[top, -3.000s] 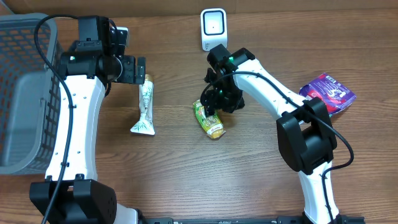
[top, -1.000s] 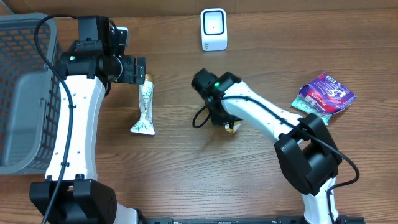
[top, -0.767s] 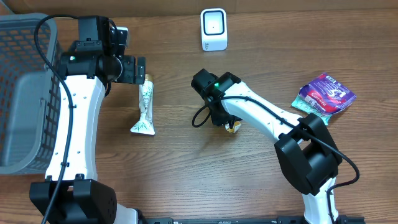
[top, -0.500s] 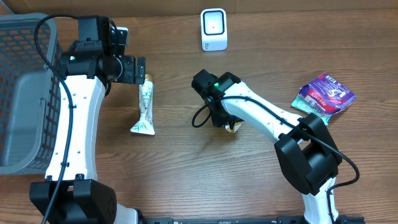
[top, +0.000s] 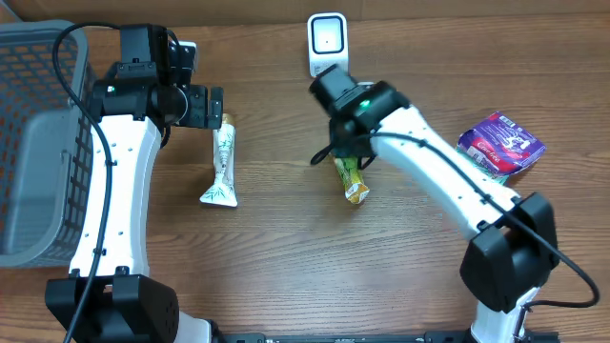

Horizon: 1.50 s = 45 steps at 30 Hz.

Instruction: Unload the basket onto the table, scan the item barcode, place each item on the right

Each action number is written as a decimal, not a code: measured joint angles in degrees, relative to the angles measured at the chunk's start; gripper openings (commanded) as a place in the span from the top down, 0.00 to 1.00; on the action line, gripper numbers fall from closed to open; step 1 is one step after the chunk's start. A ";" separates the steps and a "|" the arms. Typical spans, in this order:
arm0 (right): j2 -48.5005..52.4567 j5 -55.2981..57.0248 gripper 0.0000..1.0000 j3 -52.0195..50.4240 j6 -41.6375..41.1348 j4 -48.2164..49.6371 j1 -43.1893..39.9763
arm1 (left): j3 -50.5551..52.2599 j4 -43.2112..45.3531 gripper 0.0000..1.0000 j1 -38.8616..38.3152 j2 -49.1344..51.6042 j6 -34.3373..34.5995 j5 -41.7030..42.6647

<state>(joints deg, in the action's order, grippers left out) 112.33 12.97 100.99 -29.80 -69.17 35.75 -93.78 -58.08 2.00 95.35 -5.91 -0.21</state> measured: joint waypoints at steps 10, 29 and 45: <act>0.02 -10.51 0.96 -10.08 -1.38 9.46 -3.43 | 0.00 0.02 0.00 0.00 0.00 0.00 0.00; -0.04 -14.71 0.96 -15.43 -1.53 16.59 -2.75 | 0.00 0.00 0.00 0.00 0.00 0.00 0.00; -0.85 -17.62 0.96 -17.75 -1.70 18.84 -2.67 | 0.00 0.00 0.00 0.00 0.00 0.00 0.00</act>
<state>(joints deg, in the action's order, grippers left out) 111.48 -4.64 83.24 -31.51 -50.33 33.08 -93.78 -58.08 2.00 95.35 -5.91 -0.21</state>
